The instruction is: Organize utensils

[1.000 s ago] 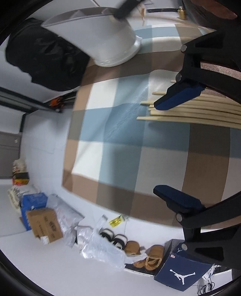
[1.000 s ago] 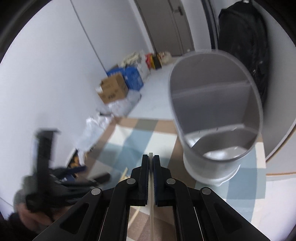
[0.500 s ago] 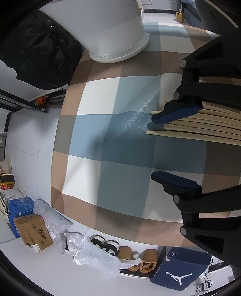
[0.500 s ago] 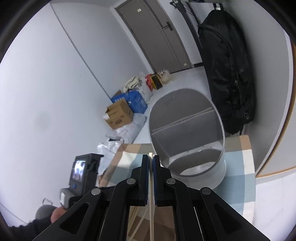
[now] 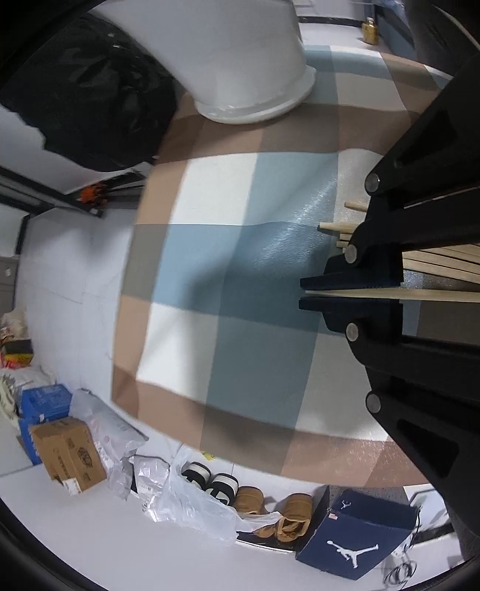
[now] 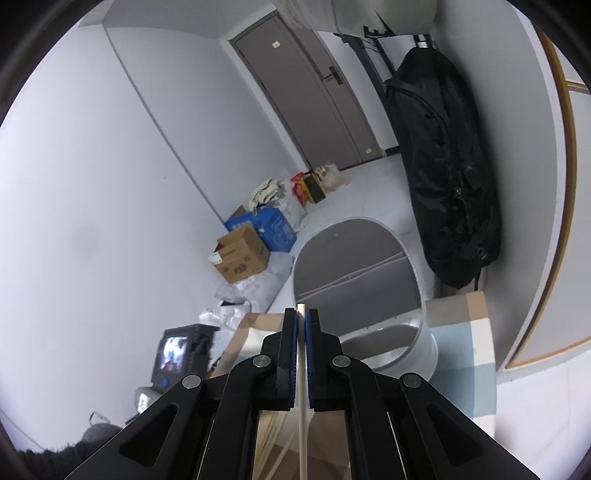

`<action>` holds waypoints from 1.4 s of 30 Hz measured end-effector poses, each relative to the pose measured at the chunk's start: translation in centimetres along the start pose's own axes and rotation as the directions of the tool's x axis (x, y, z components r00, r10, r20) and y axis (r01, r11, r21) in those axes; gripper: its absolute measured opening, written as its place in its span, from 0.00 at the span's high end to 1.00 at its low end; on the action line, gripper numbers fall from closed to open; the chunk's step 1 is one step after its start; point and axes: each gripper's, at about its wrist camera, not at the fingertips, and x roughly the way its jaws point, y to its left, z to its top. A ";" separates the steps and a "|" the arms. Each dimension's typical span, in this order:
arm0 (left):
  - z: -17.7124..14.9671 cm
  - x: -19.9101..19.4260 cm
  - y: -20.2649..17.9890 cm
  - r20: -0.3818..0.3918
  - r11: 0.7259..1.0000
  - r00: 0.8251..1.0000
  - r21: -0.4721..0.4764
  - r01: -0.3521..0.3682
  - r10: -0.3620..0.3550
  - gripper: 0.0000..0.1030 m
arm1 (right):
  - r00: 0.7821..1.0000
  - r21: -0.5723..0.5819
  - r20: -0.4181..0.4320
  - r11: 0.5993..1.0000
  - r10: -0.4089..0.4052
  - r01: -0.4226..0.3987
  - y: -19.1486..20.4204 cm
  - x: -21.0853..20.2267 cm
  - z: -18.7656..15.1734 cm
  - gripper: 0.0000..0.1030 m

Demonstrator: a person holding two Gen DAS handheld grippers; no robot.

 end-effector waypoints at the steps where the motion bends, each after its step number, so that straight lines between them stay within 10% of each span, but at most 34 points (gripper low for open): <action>1: 0.0 -0.5 0.2 0.021 1.000 1.000 -0.008 0.005 -0.004 1.00 | 1.000 0.000 0.007 1.000 -0.004 0.004 -0.1 -0.1 0.0 0.97; 6: -0.1 -2.6 0.4 0.100 1.000 0.995 -0.012 0.013 -0.012 1.00 | 1.000 0.007 0.020 1.000 -0.021 0.021 -0.3 -0.2 0.0 0.97; 10: 0.0 -0.9 0.6 0.011 0.997 0.997 -0.019 0.074 -0.074 1.00 | 1.000 0.030 0.023 0.999 -0.019 0.019 -0.4 -0.3 -0.2 0.97; 20: -0.1 1.6 -1.4 -0.049 0.998 0.998 0.064 -0.027 0.030 0.80 | 0.999 -0.008 0.037 1.000 -0.023 0.023 0.3 -0.8 -0.6 0.97; 26: 0.0 1.8 -1.6 -0.022 0.995 0.998 0.074 -0.064 0.066 0.80 | 0.999 -0.001 0.029 1.000 -0.018 0.018 0.1 -0.7 -0.5 0.97; 29: 0.0 1.6 -0.8 -0.014 0.997 0.999 0.065 -0.047 0.048 1.00 | 0.999 0.003 0.032 1.000 -0.018 0.018 0.2 -0.7 -0.4 0.97; 42: -0.6 -2.9 1.5 0.166 0.998 0.986 -0.064 0.023 -0.012 1.00 | 0.999 -0.029 0.028 0.999 -0.024 0.024 0.9 -0.9 -0.8 0.97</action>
